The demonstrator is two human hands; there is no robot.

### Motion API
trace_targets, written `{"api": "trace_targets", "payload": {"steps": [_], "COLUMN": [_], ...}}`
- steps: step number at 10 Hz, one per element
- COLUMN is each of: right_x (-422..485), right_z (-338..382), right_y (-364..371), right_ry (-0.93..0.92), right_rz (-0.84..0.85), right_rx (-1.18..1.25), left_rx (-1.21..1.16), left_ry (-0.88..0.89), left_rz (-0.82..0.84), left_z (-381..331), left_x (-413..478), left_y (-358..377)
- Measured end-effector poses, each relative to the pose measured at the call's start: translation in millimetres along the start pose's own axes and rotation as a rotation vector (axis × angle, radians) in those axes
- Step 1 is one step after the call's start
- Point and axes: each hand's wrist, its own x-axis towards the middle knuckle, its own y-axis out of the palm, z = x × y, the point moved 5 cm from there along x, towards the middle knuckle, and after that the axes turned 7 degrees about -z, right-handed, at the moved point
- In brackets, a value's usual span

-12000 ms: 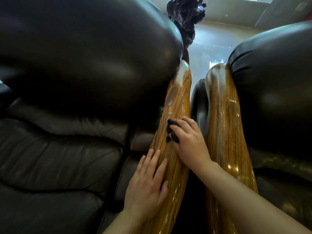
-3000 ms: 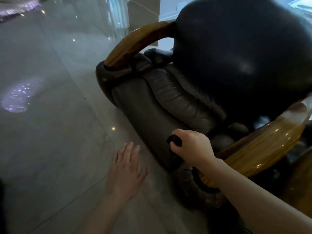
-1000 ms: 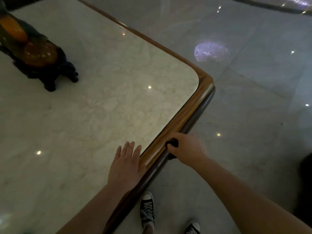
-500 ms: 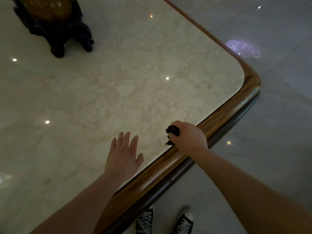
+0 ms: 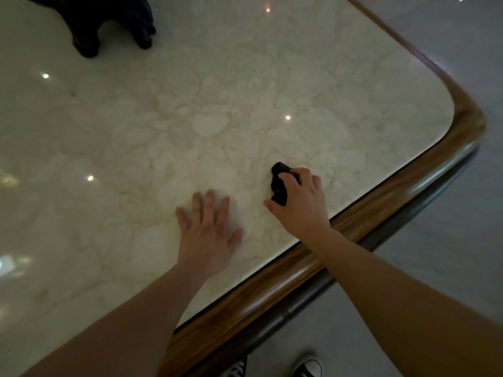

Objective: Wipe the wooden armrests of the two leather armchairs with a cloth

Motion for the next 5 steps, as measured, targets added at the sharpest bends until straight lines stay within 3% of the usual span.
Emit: {"api": "trace_targets", "payload": {"steps": [5], "right_x": [-19.8], "right_z": [5.1], "right_y": [-48.5], "right_ry": [-0.036], "right_rz": [-0.033], "right_rx": [0.031], "left_rx": [-0.008], "left_ry": [-0.049], "left_rz": [0.061], "left_z": [1.4], "left_x": [3.6], "left_y": [-36.2]}}
